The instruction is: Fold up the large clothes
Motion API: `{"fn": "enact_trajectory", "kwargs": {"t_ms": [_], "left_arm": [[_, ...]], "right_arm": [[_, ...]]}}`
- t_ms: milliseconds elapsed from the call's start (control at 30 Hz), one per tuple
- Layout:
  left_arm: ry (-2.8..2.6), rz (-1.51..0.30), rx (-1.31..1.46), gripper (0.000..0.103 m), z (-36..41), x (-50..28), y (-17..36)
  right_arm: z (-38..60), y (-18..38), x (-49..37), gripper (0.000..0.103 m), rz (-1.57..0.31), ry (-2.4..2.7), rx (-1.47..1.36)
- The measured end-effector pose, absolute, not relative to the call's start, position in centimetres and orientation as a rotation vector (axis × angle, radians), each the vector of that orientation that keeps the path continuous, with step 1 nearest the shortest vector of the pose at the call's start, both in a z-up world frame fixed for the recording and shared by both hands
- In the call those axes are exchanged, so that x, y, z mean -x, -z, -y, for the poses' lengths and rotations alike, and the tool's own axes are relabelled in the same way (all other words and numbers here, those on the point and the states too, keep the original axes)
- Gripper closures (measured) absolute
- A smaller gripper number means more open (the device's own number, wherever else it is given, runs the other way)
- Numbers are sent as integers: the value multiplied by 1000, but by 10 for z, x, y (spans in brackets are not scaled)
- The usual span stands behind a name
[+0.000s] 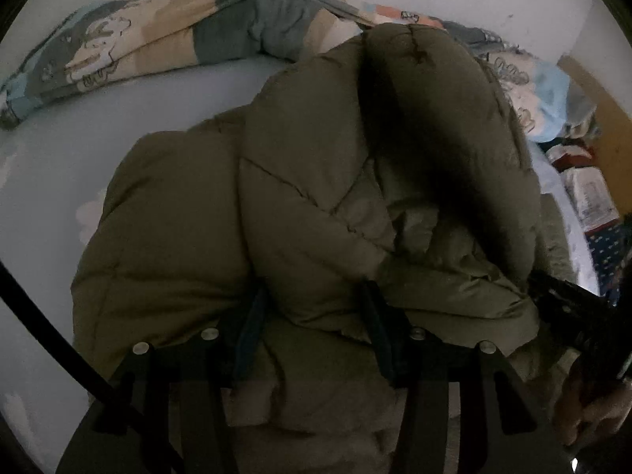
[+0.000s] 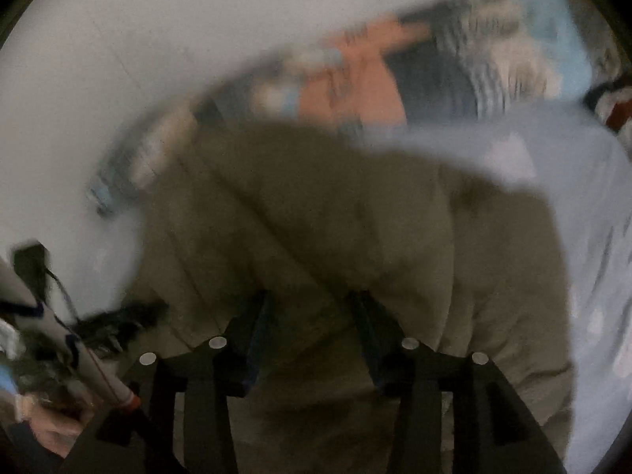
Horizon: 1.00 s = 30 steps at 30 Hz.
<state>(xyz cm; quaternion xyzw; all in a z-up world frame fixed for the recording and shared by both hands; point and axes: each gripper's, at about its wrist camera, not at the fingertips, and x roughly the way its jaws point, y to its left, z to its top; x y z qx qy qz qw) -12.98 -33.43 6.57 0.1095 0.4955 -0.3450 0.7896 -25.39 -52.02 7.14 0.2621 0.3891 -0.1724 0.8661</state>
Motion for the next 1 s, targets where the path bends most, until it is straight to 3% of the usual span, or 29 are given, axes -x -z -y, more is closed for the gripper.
{"fn": "enact_trajectory", "kwargs": {"t_ms": [100,233,333,433,633,800,900,1000], "left_arm": [[720,-1065,-266,54,337,136,-75],[795,-1056,-180,54,305,162,-102],[841,-1041,-130,54,273,197,-116],[865,-1051,-93,54,238,241,-123],[822,-1042,-76,54,177,320,-130],[693,-990,-68,51,120,376,-106],[648,-1080,-100,51,106,387,-77],[606,-1051,-137,51,97,393,-75]], "right_arm": [[511,-47,249,55,-845,378,-468],[503,-71,257,55,-870,405,-475],[488,-106,295,53,-796,394,-483],[467,-122,342,40,-722,377,-564],[401,-113,428,39,-703,402,-660],[358,-96,484,39,-723,435,-675],[339,-78,514,39,-753,456,-695],[330,-65,533,39,-779,496,-694]]}}
